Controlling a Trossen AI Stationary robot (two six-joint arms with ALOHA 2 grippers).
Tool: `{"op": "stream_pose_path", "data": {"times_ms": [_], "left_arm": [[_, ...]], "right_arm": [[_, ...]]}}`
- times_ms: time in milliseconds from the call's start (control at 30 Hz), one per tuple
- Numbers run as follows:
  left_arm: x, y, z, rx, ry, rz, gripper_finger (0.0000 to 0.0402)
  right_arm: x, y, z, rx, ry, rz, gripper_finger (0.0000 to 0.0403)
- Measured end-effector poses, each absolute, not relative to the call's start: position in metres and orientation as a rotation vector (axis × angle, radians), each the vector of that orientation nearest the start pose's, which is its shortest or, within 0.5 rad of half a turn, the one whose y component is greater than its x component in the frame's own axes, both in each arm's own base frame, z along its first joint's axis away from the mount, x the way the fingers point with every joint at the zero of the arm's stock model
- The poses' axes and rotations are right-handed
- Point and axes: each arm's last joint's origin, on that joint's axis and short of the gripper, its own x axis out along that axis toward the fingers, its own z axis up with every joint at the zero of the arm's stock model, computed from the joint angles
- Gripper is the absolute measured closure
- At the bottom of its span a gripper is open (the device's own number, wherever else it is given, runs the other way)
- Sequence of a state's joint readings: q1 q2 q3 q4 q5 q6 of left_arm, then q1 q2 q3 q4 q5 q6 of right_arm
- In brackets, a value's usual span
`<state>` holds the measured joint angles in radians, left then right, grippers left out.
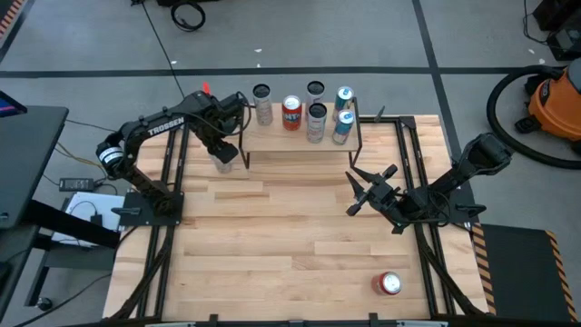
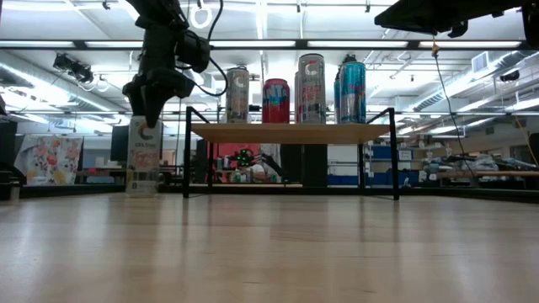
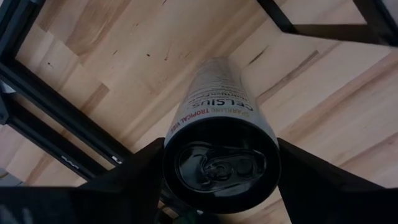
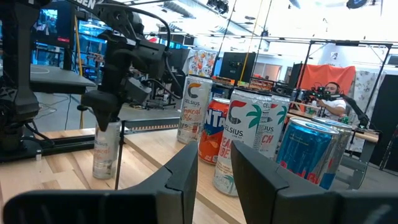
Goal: Place canned beverage on shelf
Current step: Put the white yellow soda can on the shelf aligned with the other white yellow soda can
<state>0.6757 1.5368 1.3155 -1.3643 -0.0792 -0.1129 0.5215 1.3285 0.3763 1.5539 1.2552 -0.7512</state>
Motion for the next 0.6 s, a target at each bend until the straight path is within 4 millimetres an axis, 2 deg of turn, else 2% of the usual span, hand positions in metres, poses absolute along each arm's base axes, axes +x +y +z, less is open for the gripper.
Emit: {"op": "stream_pose_path", "data": {"times_ms": [600], "left_arm": [[0.195,0.138,0.291,-0.503,1.568,0.611,0.0142]], "right_arm": [[0.198,0.077,0.239,-0.193,-0.118,-0.814,0.0297]]}}
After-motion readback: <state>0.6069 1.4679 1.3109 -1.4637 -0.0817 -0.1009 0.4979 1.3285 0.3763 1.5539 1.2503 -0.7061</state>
